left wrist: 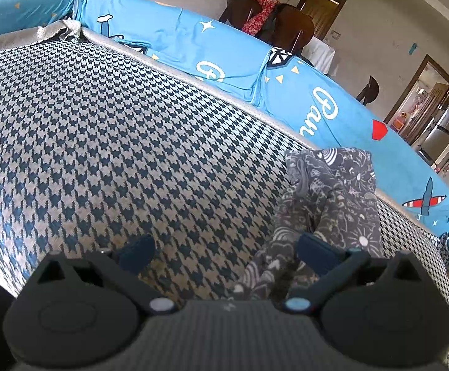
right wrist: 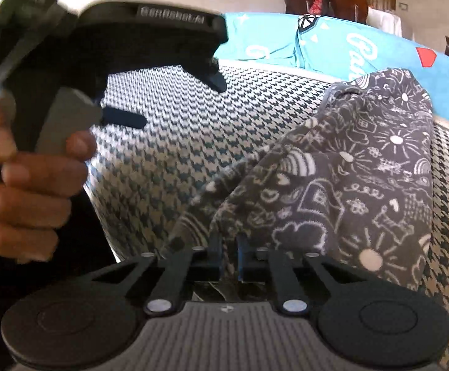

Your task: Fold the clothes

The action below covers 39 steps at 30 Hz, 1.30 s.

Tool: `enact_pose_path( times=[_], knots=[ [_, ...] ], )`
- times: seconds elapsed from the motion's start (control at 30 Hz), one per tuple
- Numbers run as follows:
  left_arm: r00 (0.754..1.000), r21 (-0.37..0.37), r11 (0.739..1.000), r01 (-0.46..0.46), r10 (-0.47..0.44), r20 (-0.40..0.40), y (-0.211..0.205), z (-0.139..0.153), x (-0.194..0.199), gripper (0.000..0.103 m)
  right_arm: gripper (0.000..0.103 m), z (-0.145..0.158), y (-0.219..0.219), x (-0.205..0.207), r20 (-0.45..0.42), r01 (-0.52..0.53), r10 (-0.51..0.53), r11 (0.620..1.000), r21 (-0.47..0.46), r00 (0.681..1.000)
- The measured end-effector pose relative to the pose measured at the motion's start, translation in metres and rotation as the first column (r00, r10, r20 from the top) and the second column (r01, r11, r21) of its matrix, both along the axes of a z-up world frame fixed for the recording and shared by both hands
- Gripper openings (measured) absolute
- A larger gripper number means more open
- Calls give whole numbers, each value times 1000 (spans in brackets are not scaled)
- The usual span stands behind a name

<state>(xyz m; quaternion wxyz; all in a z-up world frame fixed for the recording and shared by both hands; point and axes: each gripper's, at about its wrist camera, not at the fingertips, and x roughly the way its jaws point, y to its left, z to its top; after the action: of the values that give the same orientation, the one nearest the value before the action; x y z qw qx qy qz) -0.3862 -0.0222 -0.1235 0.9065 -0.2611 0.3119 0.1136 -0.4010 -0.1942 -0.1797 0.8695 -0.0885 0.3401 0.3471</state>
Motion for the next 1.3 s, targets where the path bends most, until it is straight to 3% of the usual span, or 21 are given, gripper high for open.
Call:
enact_pose_path(
  times=[0.2,0.3,0.5,0.63,0.97,1.3],
  knots=[
    [998,-4,999,-42,42,41,7,7,-7,103,10,24,14,-2,9,-50,50,995,92,999],
    [997,4,998,-64,64,52,8,10,-9,103,10,20,21,4,-15,-51,53,992,114,998],
    [998,21,999,-49,48,38,4,9,-5,103,12,-22,31,14,-65,-42,43,999,22,997],
    [999,34,999,-26,26,25,-3,6,-1,103,13,-23,28,8,-41,-59,59,998,17,997],
    [1000,76,997,4,-4,-5,-18,1,9,103,28,-8,6,-8,-47,-77,79,996,40,996],
    [999,124,992,27,-21,-46,-32,-10,17,103,48,8,-25,-32,33,45,-46,999,14,998]
  ],
)
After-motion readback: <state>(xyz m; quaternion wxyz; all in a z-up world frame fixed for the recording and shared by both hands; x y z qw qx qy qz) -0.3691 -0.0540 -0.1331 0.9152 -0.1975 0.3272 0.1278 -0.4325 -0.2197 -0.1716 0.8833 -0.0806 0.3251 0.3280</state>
